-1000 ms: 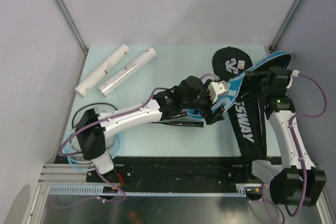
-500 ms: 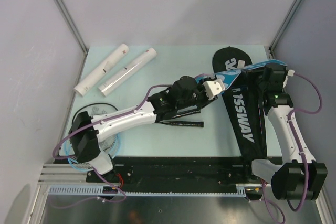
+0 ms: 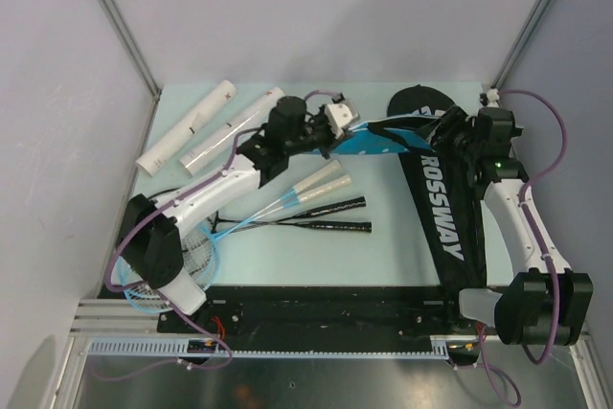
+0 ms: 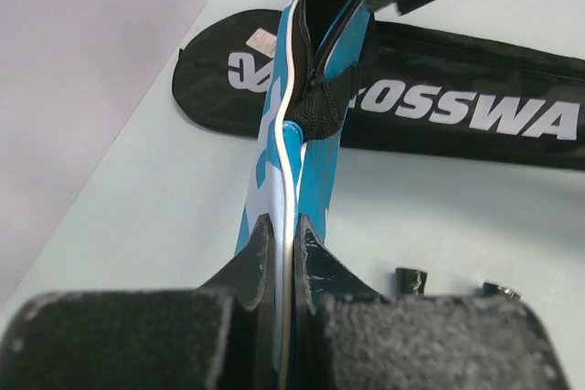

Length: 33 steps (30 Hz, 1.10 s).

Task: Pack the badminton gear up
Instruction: Pick up the racket bag from the center of the board, then open the racket bag.

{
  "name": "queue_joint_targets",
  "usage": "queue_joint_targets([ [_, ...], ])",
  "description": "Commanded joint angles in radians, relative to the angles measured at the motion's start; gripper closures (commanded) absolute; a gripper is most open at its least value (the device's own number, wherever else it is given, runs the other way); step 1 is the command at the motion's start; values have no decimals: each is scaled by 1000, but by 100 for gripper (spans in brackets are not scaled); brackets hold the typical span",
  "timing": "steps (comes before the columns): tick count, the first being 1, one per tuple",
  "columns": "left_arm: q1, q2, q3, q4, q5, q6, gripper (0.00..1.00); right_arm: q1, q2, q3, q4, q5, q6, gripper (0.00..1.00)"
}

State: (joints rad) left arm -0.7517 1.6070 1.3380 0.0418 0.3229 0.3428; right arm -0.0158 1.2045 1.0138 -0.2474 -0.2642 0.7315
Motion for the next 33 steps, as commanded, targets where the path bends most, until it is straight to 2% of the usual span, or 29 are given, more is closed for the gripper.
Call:
queue_joint_targets([
  [1,101,-9,-28,72,271,68,100,-9,9,65,-47,-144,-480,35],
  [2,118,-9,-31,75,324,68,100,-28,7,71,-43,-173,-548,31],
  [5,164,-4,-42,78,381,79,100,-88,3,78,21,-263,-596,25],
  [7,186,2,-46,78,424,97,100,-122,61,97,63,-355,-668,26],
  [9,201,10,-34,78,450,90,100,-119,101,140,43,-409,-781,30],
  [11,213,21,-23,76,491,81,100,-121,136,149,25,-486,-820,34],
  [19,262,39,-11,76,515,61,100,-6,164,131,-4,-365,-1098,28],
  [23,272,44,0,76,518,55,100,-4,178,131,2,-372,-1153,28],
  [27,276,53,10,76,522,41,100,13,201,123,-13,-366,-1170,33],
  [31,287,54,12,76,518,39,100,51,201,103,1,-307,-1192,37],
  [33,296,62,26,76,522,33,100,56,205,88,22,-302,-1195,35],
])
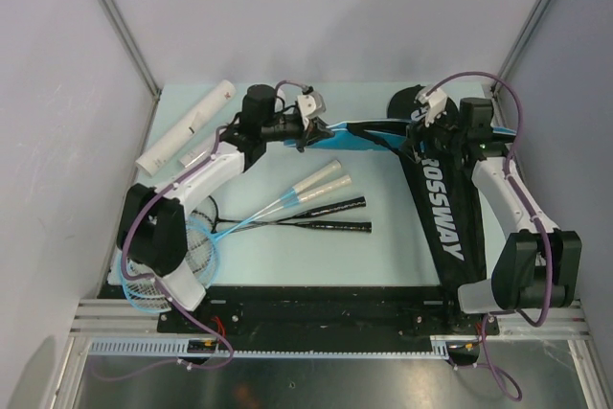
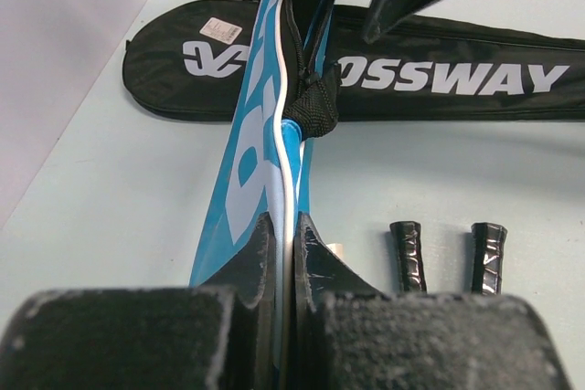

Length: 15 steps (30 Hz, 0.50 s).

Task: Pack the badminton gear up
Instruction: Open the racket bag.

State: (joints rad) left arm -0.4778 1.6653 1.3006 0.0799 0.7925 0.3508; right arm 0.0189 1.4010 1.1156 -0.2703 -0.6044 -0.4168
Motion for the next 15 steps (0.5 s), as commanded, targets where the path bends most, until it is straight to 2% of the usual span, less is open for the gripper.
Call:
queue_joint_targets([
  [1,22,8,66,38,53,25,100,24,18,-17,48,52,-53,34],
  [6,42,24,85,35,83,13,100,68,67,-17,103,106,-88,32],
  [8,48,27,88,31,88,11,100,87,90,-16,160,115,-96,36],
  [9,48,27,92,29,82,10,100,92,98,-16,183,100,-88,40],
  [10,50,30,98,20,86,14,100,111,101,-16,216,92,-88,50],
  [12,59,40,115,-2,82,13,100,130,121,-16,255,98,-88,61],
  [15,73,50,137,-3,86,-16,99,138,159,-2,338,52,-30,84],
])
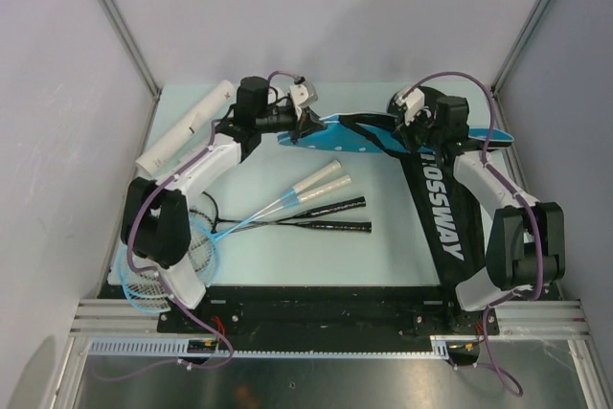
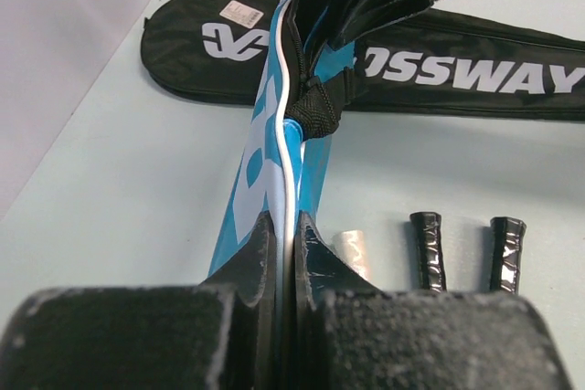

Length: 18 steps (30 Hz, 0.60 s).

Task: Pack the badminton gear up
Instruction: Open the racket bag.

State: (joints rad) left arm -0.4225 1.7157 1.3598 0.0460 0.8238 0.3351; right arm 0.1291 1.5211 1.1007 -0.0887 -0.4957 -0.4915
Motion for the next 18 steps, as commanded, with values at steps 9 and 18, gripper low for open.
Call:
queue_joint_targets([
  [9,40,-66,135,26,-506,-513,0,116,94,83,313,22,223,100],
  [18,11,-393,-194,11,-529,-1103,13,159,223,232,309,-4,390,100],
])
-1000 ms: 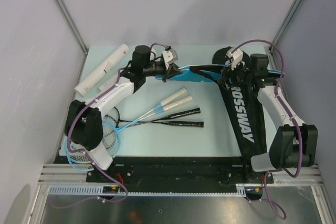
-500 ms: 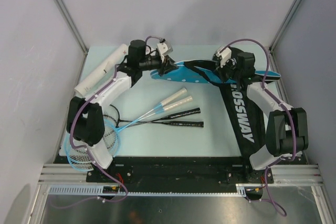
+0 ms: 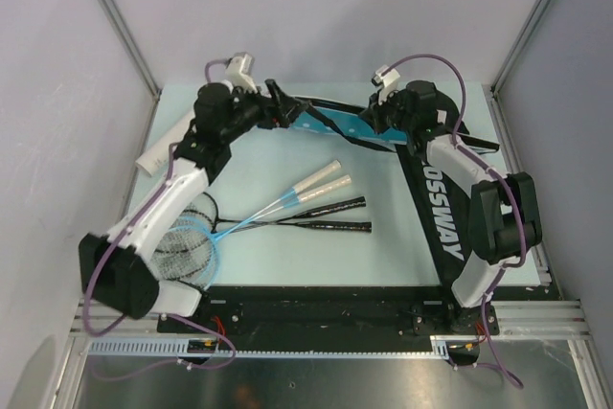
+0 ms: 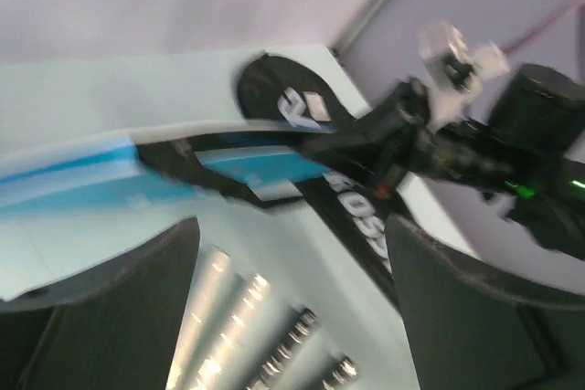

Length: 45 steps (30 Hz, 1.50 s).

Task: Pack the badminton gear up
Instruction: Open the racket bag.

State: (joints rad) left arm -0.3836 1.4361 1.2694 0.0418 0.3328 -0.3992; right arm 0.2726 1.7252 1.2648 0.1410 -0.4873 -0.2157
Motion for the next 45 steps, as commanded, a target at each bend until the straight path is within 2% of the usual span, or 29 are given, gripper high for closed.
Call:
queue_joint_targets([
  [1,-38,-117,-120,24,-41,-410,13,19,27,86,81,-17,155,100],
  [5,-144,-51,-140,49,-167,-608,3,25,51,94,92,-19,211,100],
  [7,-159,23,-131,78,-222,-691,3,30,56,94,91,-16,236,100],
  [8,-167,58,-99,78,-231,-763,8,28,57,94,89,-19,251,100],
  [11,-167,190,0,63,-235,-843,22,27,59,94,74,-17,260,100],
  [15,-169,286,25,30,-291,-975,36,17,59,94,74,-33,271,100],
  [17,-167,310,-1,33,-364,-1041,39,14,63,94,78,-39,272,100],
  [19,-166,337,8,46,-371,-1034,42,17,62,94,69,-36,259,100],
  [22,-170,337,12,75,-399,-1015,35,17,60,94,52,-33,237,100],
  [24,-173,326,4,76,-443,-1020,24,17,57,94,46,-25,231,100],
  [26,-172,340,7,76,-457,-1053,18,19,57,94,42,-17,226,100],
  [31,-172,386,50,72,-477,-1130,28,25,57,94,48,-17,228,100],
  [35,-175,408,65,72,-495,-1156,28,27,59,94,48,-20,226,100],
  [42,-179,412,67,72,-540,-1165,14,30,60,94,40,-22,220,100],
  [45,-179,425,77,72,-549,-1165,13,33,59,94,34,-22,219,100],
])
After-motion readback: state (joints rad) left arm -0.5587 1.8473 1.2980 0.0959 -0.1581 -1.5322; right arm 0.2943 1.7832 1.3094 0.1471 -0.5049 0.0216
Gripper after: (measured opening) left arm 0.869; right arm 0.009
